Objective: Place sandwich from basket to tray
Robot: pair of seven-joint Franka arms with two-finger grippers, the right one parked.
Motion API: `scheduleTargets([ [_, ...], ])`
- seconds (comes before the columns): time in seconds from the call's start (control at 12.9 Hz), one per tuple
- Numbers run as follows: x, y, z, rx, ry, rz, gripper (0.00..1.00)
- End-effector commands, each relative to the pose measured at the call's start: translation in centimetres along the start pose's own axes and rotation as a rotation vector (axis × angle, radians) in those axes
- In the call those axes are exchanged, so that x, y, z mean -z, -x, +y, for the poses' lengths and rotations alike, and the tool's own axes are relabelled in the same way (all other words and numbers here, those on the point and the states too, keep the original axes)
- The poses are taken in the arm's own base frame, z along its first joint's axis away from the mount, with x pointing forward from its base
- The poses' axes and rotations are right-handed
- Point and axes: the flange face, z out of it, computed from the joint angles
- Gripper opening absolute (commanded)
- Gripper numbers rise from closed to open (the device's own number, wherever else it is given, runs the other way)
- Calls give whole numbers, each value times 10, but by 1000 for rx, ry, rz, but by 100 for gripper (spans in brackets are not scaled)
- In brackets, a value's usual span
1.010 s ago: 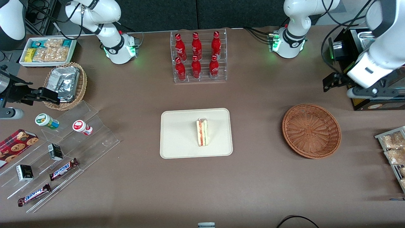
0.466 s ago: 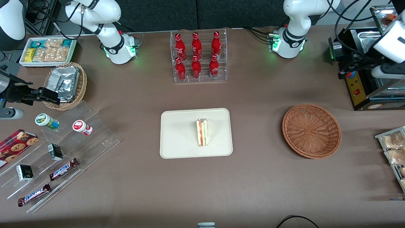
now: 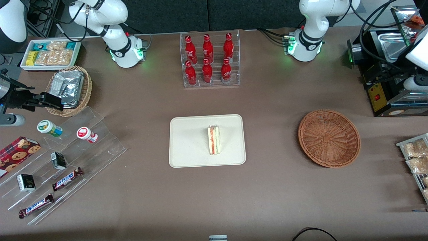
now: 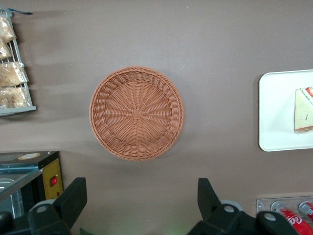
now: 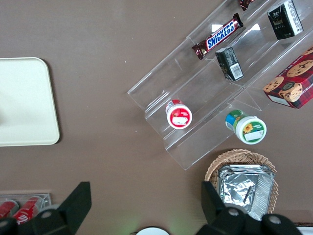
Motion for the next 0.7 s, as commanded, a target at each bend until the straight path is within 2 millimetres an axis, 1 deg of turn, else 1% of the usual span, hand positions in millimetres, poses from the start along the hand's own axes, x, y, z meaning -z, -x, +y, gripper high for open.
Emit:
scheduleTargets([
  [0.0,0,1,11,7,-23,-43,100],
  [0.16,-2,4,10,9,-23,-66,100],
  [0.31,-7,-1,10,18,-24,-74,100],
  [0.62,-5,-1,10,8,-28,-70,100],
])
